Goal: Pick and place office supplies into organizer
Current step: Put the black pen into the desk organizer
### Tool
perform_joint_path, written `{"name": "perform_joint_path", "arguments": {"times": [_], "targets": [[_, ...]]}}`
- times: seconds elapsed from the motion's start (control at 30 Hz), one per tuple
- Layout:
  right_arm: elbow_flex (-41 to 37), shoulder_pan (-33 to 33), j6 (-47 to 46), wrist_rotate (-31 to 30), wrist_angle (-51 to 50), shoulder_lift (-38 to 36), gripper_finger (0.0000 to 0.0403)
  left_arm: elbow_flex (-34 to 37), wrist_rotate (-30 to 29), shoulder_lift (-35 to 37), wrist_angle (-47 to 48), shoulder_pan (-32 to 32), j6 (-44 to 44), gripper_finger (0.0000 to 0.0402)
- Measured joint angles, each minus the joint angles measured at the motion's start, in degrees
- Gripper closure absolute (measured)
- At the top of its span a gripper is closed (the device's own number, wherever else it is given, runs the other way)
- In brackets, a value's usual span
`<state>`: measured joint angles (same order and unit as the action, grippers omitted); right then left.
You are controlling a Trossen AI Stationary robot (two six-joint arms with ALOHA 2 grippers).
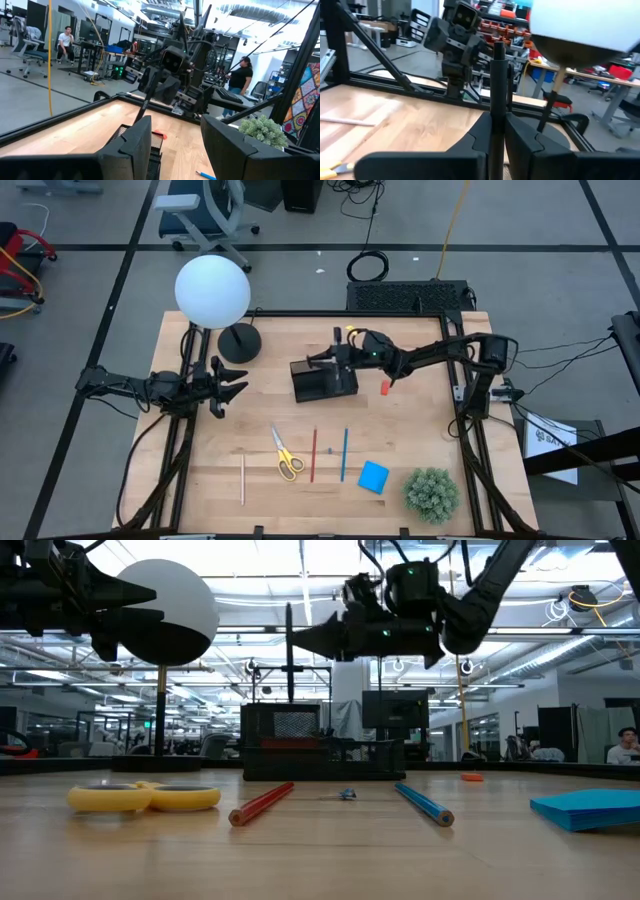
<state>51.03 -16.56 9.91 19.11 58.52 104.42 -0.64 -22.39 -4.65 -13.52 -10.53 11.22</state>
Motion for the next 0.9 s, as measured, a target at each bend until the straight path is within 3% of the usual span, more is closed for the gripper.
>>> {"name": "perform_joint_path", "arguments": {"times": [0.23,0.9], "targets": [[-4.85,-1.45,-3.15,-0.02,8.14,0.04,0.0371,0.0,-0.02,-0.01,0.0,-0.02,-0.04,0.0231],[-5.27,-1.36,-2.78,-1.4,8.1,0.52,0.0365,0.0,-0.17,-0.02,-0.02,0.0,-0.37,0.0231]]}}
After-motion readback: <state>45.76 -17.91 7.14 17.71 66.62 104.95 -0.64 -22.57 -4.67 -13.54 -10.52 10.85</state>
